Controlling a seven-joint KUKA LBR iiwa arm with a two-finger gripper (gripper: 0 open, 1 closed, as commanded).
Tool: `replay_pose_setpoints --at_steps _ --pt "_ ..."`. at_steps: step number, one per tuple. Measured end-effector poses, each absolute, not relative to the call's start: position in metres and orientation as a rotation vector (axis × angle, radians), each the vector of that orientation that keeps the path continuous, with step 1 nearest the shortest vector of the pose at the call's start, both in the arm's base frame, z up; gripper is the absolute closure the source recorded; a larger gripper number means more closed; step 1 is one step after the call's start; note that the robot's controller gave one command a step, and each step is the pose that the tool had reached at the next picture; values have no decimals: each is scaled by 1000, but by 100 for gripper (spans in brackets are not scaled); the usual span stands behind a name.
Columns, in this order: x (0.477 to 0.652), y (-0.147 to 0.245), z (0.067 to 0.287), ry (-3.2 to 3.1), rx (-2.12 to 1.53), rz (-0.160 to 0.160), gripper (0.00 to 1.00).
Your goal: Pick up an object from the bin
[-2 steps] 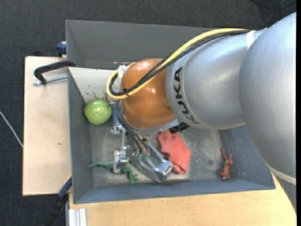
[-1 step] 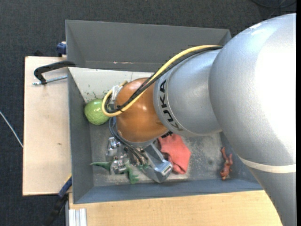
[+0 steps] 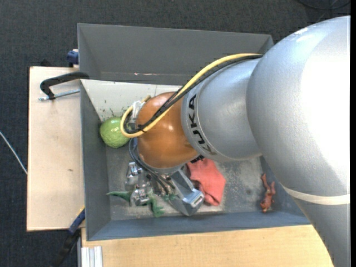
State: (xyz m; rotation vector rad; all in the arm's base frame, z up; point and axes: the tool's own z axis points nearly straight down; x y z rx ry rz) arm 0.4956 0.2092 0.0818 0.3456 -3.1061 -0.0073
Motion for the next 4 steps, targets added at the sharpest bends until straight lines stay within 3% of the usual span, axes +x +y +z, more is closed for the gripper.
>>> replay_pose_setpoints --at_steps 1,2,3,4 --pt "497 204 112 -3119 330 -3 100" --pt "494 204 160 -3133 261 -3 100" --pt "493 203 171 -3131 249 -3 100" --pt "535 205 86 -3119 403 -8 100"
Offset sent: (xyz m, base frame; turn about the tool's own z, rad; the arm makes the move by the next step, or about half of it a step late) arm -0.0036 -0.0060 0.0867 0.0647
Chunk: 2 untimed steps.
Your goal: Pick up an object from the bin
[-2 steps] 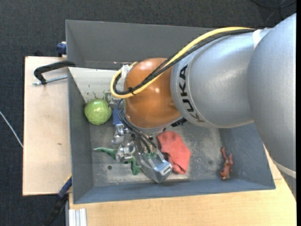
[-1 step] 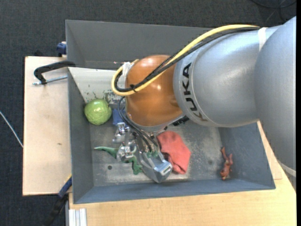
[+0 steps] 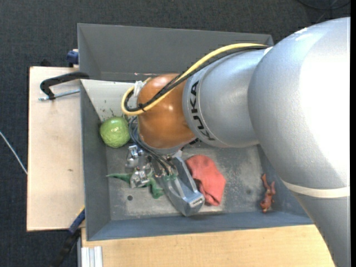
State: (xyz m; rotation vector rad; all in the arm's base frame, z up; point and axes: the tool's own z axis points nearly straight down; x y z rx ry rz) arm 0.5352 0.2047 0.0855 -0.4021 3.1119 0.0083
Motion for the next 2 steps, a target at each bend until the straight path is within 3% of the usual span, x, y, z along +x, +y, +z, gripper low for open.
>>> replay_pose_setpoints --at_steps 1,2 --pt "535 205 86 3112 -402 8 100" --pt "542 206 191 3111 -405 3 100"
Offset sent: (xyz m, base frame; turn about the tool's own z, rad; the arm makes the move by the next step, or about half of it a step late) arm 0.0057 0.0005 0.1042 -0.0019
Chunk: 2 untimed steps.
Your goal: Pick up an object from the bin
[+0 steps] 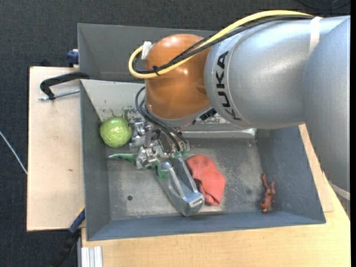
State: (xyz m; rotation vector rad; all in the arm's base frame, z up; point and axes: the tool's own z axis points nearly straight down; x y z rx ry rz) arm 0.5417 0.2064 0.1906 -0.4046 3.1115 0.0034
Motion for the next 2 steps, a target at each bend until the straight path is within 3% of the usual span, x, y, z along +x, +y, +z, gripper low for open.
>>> replay_pose_setpoints --at_steps 1,2 --pt "542 206 191 3112 -404 4 100" --pt "535 201 214 3096 -540 2 100"
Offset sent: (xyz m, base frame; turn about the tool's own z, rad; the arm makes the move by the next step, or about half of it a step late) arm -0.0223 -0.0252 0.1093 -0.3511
